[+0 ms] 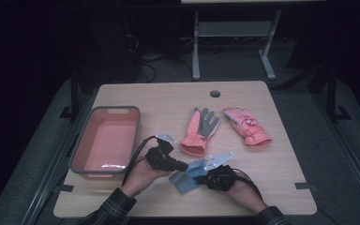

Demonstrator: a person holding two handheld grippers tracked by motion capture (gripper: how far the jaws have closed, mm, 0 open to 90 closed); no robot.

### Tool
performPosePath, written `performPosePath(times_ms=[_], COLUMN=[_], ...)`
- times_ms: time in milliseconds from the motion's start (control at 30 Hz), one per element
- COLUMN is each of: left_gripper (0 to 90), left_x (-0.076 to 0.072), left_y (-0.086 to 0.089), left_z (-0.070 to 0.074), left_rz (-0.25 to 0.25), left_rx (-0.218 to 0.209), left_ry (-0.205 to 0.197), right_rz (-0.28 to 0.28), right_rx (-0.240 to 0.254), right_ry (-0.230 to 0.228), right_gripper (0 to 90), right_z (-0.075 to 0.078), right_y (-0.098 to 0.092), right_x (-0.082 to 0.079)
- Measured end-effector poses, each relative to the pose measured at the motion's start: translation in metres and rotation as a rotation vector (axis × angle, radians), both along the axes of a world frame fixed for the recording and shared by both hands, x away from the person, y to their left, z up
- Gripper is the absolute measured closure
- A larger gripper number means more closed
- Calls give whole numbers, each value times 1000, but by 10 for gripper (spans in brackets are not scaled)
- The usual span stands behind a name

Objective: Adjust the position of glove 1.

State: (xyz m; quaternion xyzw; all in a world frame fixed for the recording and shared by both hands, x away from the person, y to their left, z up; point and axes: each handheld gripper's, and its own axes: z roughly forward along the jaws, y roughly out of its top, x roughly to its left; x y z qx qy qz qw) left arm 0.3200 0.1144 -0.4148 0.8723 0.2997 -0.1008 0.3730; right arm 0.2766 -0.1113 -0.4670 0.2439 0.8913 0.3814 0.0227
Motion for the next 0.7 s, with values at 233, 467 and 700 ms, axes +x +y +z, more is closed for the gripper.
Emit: performPosePath(times_ms=[233, 467, 700], left_gripper=[867, 867, 868], left_x=[-1, -3, -4], left_y=[-4, -11, -9], left_z=[-5, -10, -4], left_rz=[-22, -38, -35], left_rx=[9, 17, -29], left_ry=[16, 21, 37], right_rz=[0, 4, 4], right_rx=[0, 0, 2], right_ry=[-1, -6, -5], right_gripper=[899, 899, 899], right_z=[0, 0, -1], right_y=[0, 0, -1], right_x=[0, 0, 0])
